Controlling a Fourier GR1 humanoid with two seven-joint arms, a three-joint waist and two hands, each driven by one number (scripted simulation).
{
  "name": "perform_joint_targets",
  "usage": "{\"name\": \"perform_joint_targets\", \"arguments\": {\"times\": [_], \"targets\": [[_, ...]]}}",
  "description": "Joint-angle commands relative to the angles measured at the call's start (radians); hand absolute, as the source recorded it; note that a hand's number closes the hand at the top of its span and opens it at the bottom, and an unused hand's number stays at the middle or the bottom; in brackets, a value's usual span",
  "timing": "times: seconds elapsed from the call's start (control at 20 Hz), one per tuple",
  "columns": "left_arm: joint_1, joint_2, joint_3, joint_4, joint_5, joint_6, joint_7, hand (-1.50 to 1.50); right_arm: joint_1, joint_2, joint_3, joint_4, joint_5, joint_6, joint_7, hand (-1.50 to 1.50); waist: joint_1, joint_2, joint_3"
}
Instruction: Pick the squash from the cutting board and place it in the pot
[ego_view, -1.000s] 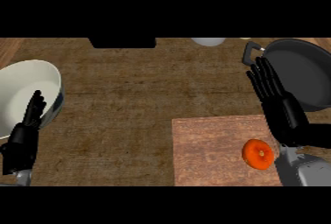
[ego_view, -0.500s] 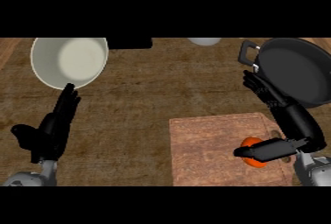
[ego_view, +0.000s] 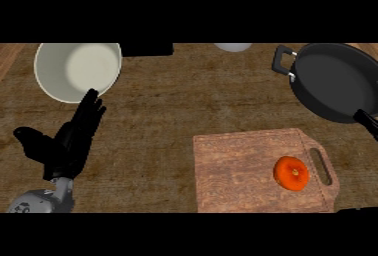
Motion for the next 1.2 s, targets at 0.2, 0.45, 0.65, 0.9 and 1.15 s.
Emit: {"name": "perform_joint_targets", "arguments": {"times": [0.2, 0.45, 0.65, 0.9, 1.15], "targets": [[-0.02, -0.016, 0.0, -0.019, -0.012, 0.014, 0.055, 0.0, 0.127, -0.255, -0.182, -0.197, 0.03, 0.158, 0.147, -1.5, 0.012, 0.002, -0.002], [-0.009, -0.013, -0.013, -0.062, -0.037, 0.006, 0.066, 0.0, 0.151, -0.325, -0.2, -0.287, 0.001, 0.272, 0.354, -1.5, 0.027, 0.004, -0.002], [-0.003, -0.027, 0.008, -0.029, -0.021, -0.042, 0.029, 0.0, 0.118, -0.319, -0.157, -0.308, 0.008, 0.311, 0.515, -1.5, 0.039, 0.008, -0.002], [0.003, -0.04, 0.043, 0.005, -0.027, -0.079, 0.019, 0.0, 0.022, -0.261, -0.075, -0.292, 0.028, 0.346, 0.65, -1.5, 0.041, 0.009, -0.001], [-0.094, -0.083, 0.031, 0.038, -0.077, -0.049, 0.078, 0.0, -0.025, -0.225, 0.012, -0.254, 0.081, 0.392, 0.737, -1.5, 0.037, 0.01, 0.0]]}}
